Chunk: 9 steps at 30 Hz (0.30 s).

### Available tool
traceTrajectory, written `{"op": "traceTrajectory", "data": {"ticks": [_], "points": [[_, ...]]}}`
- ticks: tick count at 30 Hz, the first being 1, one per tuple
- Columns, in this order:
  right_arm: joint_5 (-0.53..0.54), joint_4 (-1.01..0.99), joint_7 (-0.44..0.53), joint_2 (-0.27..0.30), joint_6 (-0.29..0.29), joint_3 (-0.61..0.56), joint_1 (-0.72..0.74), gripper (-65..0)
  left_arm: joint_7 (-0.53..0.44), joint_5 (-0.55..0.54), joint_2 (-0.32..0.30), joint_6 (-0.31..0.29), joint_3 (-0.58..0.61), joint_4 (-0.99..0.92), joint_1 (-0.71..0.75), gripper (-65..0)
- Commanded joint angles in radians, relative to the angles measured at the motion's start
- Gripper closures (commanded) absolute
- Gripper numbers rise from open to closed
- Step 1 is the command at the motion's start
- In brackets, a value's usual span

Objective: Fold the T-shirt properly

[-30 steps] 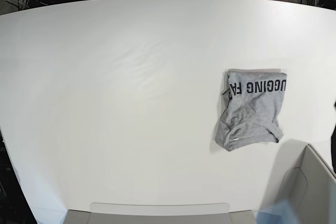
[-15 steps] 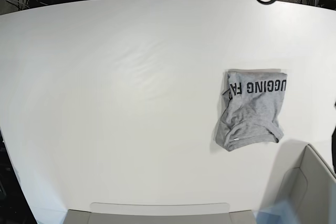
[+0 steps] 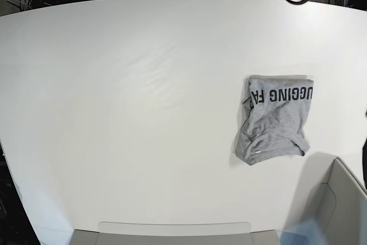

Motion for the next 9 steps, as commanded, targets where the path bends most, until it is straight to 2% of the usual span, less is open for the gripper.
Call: {"op": "traceTrajectory", "data": {"ticks": [1,2,4,5,9], "points": [[-0.026,-0.011,0.004,0.012,-0.067,0.003,0.0,0.0,0.004,0.013,0.005,0.001,0.0,-0.005,0.019,-8.4],[-0.052,-0.028,0.002,0.012,-0.138,0.007,0.008,0.0,0.004,0.016,0.007,0.001,0.0,-0.005,0.015,-9.5],[-0.082,-0.067,0.001,0.011,-0.222,0.009,0.017,0.0,0.002,0.016,0.007,0.001,-0.001,-0.005,0.015,-10.3],[-0.089,-0.083,0.001,0.011,-0.238,0.009,0.017,0.0,0.002,0.016,0.007,0.001,-0.001,-0.005,0.015,-10.4],[-0.091,-0.126,0.001,0.009,-0.238,0.004,0.019,0.0,-0.004,0.016,0.007,0.001,-0.001,-0.005,0.015,-10.4]]}}
